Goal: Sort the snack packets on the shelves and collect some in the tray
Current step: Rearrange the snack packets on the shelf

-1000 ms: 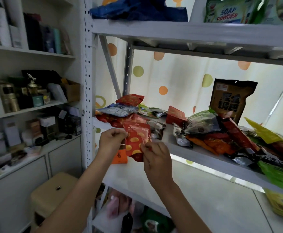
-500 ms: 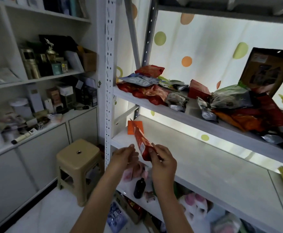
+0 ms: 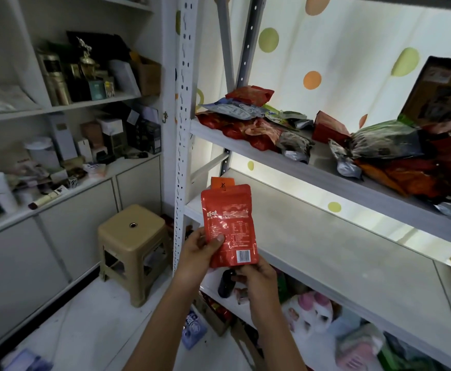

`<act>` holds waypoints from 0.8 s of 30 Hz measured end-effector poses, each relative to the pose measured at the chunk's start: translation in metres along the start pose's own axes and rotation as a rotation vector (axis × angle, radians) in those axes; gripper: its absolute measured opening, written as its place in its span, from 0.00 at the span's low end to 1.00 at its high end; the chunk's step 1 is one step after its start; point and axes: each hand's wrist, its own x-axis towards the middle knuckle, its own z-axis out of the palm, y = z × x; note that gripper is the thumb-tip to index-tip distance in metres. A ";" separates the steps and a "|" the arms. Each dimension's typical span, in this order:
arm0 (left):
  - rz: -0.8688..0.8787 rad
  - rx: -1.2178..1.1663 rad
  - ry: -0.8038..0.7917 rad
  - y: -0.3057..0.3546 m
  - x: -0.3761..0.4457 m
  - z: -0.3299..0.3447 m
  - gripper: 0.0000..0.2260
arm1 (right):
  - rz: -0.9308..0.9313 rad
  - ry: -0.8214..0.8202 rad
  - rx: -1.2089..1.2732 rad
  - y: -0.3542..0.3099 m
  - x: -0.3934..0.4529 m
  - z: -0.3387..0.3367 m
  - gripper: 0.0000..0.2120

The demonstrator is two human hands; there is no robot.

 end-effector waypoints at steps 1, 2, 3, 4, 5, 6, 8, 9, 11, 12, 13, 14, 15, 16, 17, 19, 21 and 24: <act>0.010 0.002 0.006 0.000 -0.001 0.000 0.17 | -0.003 -0.020 0.016 -0.001 0.002 -0.002 0.14; 0.017 0.008 0.010 0.000 -0.001 0.000 0.17 | -0.009 -0.051 0.032 -0.002 0.004 -0.004 0.16; 0.025 0.012 0.011 0.000 -0.001 -0.001 0.17 | -0.011 -0.086 0.048 -0.003 0.006 -0.006 0.17; 0.030 0.015 0.010 0.000 -0.001 -0.001 0.17 | -0.006 -0.116 0.062 -0.004 0.008 -0.006 0.17; 0.037 0.022 0.004 0.000 -0.001 -0.001 0.16 | 0.001 -0.136 0.082 -0.004 0.011 -0.007 0.15; 0.046 0.030 -0.004 0.001 -0.001 -0.001 0.15 | -0.003 -0.147 0.100 -0.004 0.013 -0.008 0.12; 0.060 0.040 -0.025 0.002 -0.001 0.001 0.16 | -0.019 -0.145 0.120 -0.004 0.012 -0.010 0.09; 0.066 0.048 -0.034 0.003 -0.002 0.003 0.17 | -0.029 -0.140 0.121 -0.005 0.011 -0.011 0.10; 0.087 0.072 -0.049 0.003 -0.002 0.006 0.18 | -0.050 -0.149 0.114 -0.007 0.009 -0.014 0.13; 0.093 0.086 -0.056 0.003 -0.002 0.008 0.17 | -0.050 -0.153 0.107 -0.008 0.009 -0.015 0.14; 0.097 0.100 -0.063 0.002 -0.003 0.010 0.17 | -0.044 -0.150 0.100 -0.008 0.009 -0.016 0.14; 0.098 0.107 -0.067 0.002 -0.003 0.012 0.16 | -0.038 -0.144 0.099 -0.008 0.010 -0.017 0.14; 0.096 0.112 -0.072 0.002 -0.003 0.015 0.16 | -0.032 -0.140 0.109 -0.006 0.011 -0.018 0.14; 0.094 0.111 -0.074 0.002 -0.003 0.016 0.16 | -0.027 -0.137 0.118 -0.005 0.012 -0.020 0.14; 0.094 0.111 -0.077 0.001 -0.002 0.018 0.17 | -0.024 -0.134 0.128 -0.004 0.014 -0.022 0.15; 0.095 0.102 -0.083 0.000 -0.001 0.020 0.17 | -0.022 -0.130 0.158 -0.002 0.017 -0.024 0.16; 0.095 0.098 -0.093 0.000 0.000 0.024 0.17 | -0.026 -0.124 0.193 0.000 0.021 -0.026 0.18; 0.094 0.092 -0.100 0.000 0.002 0.031 0.16 | -0.031 -0.111 0.213 0.000 0.025 -0.028 0.19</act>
